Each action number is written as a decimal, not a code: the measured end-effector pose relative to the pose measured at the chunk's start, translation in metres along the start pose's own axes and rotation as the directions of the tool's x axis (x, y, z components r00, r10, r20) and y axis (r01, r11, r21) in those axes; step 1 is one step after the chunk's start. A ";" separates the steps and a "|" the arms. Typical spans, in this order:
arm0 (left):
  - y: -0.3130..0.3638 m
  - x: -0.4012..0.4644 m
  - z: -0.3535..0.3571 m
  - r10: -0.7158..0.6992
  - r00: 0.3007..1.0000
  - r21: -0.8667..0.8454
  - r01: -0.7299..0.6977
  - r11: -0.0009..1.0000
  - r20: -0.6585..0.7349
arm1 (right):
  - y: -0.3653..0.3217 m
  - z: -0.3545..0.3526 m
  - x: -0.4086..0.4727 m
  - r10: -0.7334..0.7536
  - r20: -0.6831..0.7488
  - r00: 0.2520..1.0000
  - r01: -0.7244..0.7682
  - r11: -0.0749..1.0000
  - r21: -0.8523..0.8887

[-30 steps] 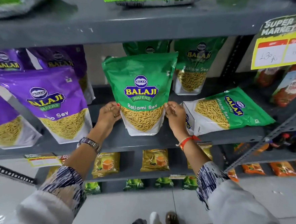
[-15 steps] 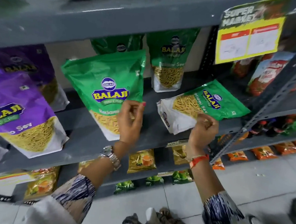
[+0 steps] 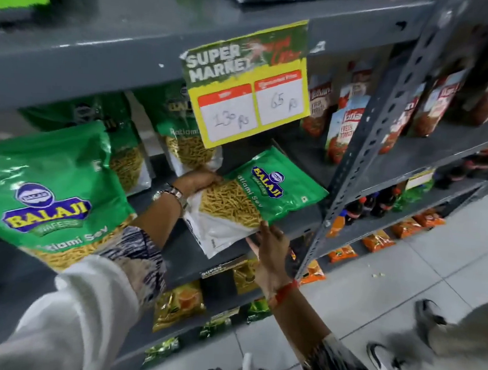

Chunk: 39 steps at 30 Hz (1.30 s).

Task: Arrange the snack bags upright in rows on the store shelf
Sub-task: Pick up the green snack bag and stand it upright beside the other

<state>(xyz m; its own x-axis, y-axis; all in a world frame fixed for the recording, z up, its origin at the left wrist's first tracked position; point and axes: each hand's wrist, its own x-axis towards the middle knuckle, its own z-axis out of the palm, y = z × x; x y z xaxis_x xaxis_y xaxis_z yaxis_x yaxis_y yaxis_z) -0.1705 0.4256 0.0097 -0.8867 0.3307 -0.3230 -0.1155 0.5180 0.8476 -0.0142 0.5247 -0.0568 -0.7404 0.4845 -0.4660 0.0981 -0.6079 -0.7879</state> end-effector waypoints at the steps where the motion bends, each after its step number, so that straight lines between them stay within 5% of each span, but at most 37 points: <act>1: 0.001 0.000 0.001 -0.007 0.999 -0.042 0.009 0.999 0.035 | -0.003 -0.003 0.002 0.023 -0.005 1.000 -0.023 1.000 0.011; 5: -0.007 -0.014 -0.001 -0.021 0.999 -0.188 0.028 0.982 0.041 | -0.014 -0.012 0.004 0.092 0.067 0.994 -0.095 0.994 0.059; 11: -0.037 -0.043 0.004 -0.165 0.962 -0.245 0.109 0.963 -0.219 | -0.024 -0.025 -0.002 0.069 0.101 0.993 -0.077 0.993 0.088; 18: -0.058 -0.122 0.012 -0.256 0.942 -0.529 0.108 0.842 -0.215 | -0.050 -0.038 -0.039 0.024 0.148 0.989 -0.027 1.000 0.014; 28: -0.062 -0.225 0.020 -0.123 0.964 -0.612 -0.049 0.789 -0.236 | -0.062 -0.059 -0.104 -0.032 0.184 0.982 0.049 0.994 -0.094; 39: -0.055 -0.205 0.030 -0.040 0.940 -0.614 -0.190 0.766 -0.340 | -0.080 -0.022 -0.077 -0.144 0.317 0.938 0.170 0.984 -0.056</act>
<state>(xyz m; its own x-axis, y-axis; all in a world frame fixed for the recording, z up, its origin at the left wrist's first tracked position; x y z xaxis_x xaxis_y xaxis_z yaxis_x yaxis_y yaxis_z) 0.0309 0.3531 0.0170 -0.9808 0.0220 -0.1940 -0.1951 -0.1500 0.9692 0.0495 0.5496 0.0333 -0.9188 0.3428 -0.1957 0.0076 -0.4805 -0.8770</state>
